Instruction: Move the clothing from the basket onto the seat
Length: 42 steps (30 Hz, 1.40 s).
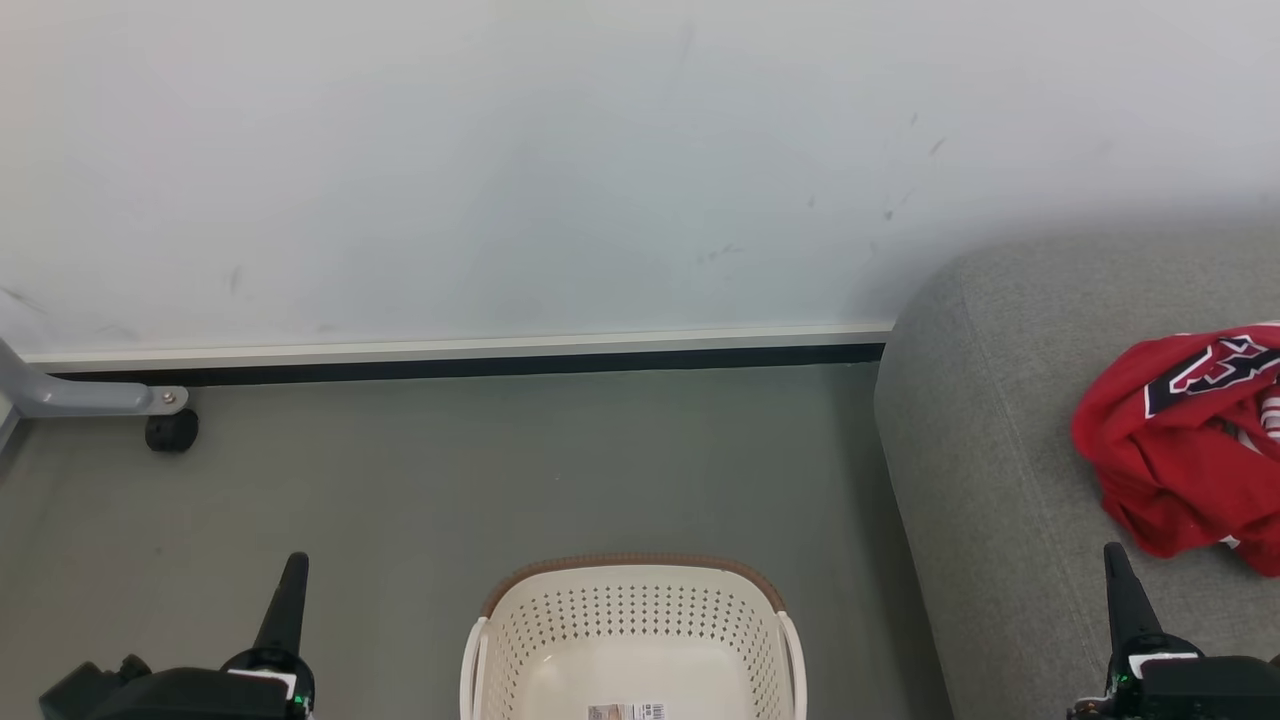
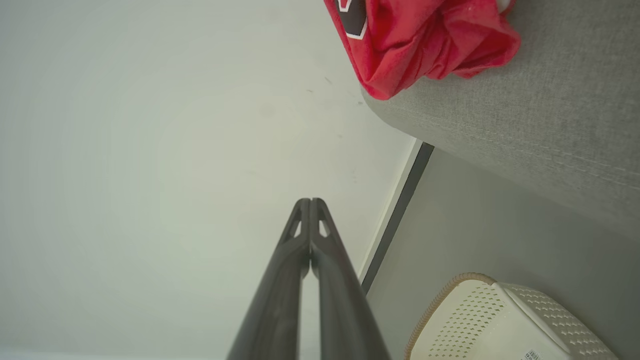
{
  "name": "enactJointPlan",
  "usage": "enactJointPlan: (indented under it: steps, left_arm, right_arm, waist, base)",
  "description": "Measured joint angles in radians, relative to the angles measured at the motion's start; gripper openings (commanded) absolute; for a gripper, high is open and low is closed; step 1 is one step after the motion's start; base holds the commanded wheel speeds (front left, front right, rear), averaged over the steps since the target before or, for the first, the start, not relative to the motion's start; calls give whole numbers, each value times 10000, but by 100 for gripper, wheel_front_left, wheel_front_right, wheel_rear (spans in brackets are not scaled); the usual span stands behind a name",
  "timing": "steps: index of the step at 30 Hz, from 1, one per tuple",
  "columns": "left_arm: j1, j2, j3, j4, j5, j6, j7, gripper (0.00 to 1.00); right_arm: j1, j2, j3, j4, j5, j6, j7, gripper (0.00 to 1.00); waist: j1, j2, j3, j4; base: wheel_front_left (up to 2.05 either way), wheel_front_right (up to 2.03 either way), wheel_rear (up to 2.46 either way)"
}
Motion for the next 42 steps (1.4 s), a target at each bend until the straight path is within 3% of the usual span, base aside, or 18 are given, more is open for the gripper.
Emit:
enactJointPlan:
  steps: [18, 42]
  left_arm:
    - [-198, -596, 729, 224, -1561, -431, 564, 0]
    - [-198, -614, 769, 251, -1569, -435, 564, 0]
  right_arm:
    - [-285, -2, -234, 456, 2583, 88, 600, 0]
    - [-365, -2, -240, 468, 2589, 130, 600, 0]
  waist:
    - [0, 0, 17, -138]
    - [0, 0, 17, -138]
  base:
    - [0, 0, 0]
    - [0, 0, 0]
